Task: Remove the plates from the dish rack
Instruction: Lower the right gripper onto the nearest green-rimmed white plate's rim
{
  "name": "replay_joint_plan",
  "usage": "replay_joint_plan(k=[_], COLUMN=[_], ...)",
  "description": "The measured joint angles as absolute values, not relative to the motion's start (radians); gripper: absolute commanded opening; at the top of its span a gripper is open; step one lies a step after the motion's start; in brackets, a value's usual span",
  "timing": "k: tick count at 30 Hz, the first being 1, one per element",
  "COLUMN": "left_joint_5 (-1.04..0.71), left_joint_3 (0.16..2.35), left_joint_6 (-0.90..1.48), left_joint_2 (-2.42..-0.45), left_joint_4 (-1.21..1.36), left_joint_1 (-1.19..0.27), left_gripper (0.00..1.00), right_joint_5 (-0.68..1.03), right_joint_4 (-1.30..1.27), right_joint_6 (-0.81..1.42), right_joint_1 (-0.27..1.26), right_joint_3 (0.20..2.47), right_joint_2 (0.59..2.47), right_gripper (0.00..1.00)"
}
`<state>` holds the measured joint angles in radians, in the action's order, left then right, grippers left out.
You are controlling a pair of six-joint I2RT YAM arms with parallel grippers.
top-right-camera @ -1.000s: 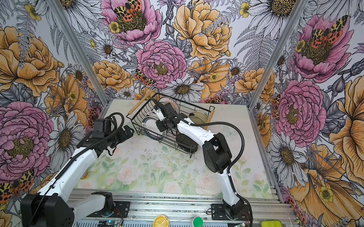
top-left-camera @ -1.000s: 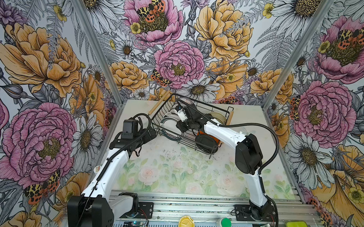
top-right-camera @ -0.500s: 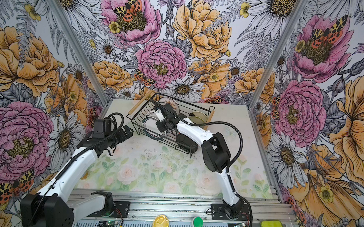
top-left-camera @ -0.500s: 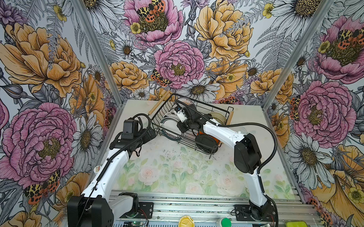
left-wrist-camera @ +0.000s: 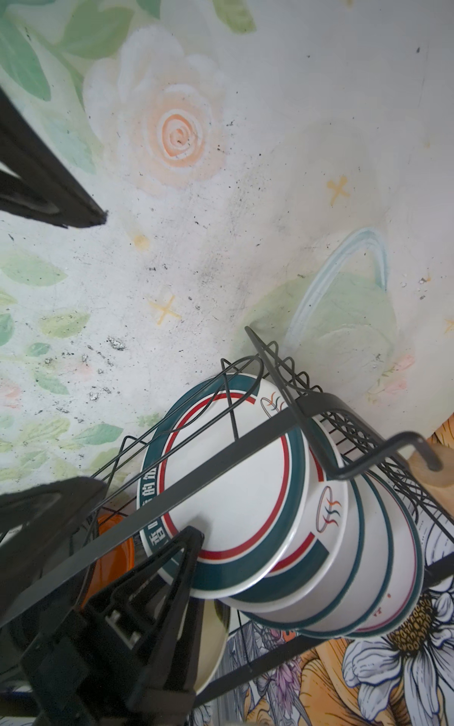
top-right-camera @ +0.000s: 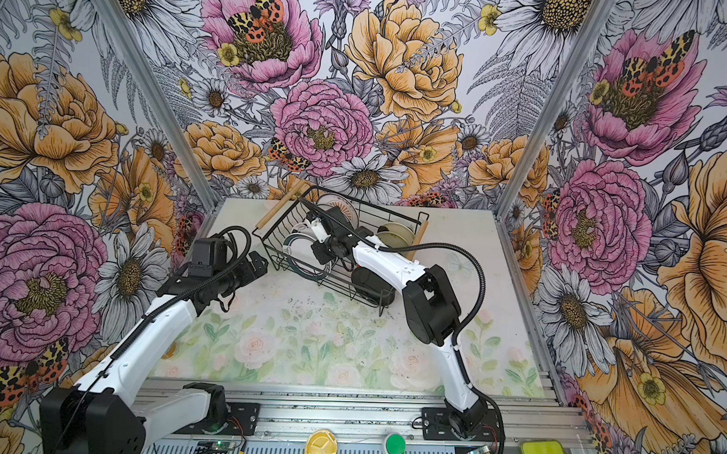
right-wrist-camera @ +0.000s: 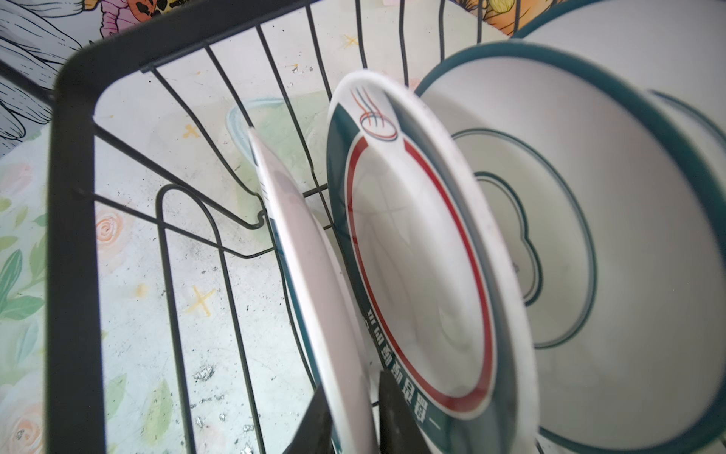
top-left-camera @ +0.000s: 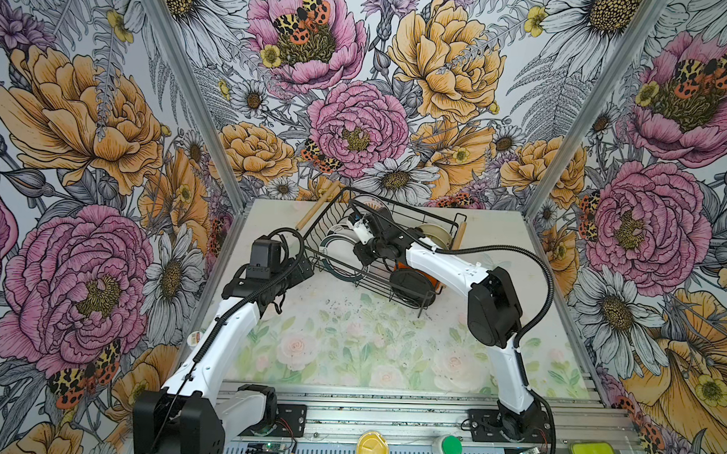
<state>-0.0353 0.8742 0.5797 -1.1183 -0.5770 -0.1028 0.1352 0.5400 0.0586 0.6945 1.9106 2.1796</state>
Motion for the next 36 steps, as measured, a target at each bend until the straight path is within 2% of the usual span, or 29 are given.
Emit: replay_joint_plan(k=[8,16,25,36], left_joint_5=[0.012,0.004,-0.071,-0.096], left_joint_3=[0.858,0.861,0.888,0.888], left_joint_6=[0.685,0.701,0.616,0.595], left_joint_2=[-1.093,-1.116,-1.141,-1.117], left_joint_4=[-0.58,-0.581,-0.587,-0.601], left_joint_1=[-0.103,-0.102,-0.102,-0.088], left_gripper=[0.99,0.99,0.99,0.99], right_joint_5=[0.135,0.135,0.125,0.109], right_joint_4=[0.54,0.54,0.536,0.524], right_joint_6=[0.059,0.059,0.023,-0.013], right_joint_1=[0.694,0.694,0.696,0.703], right_joint_3=[1.914,1.92,1.92,1.903], right_joint_2=[2.182,2.189,2.196,2.187], right_gripper=[0.21,0.15,0.0,0.0])
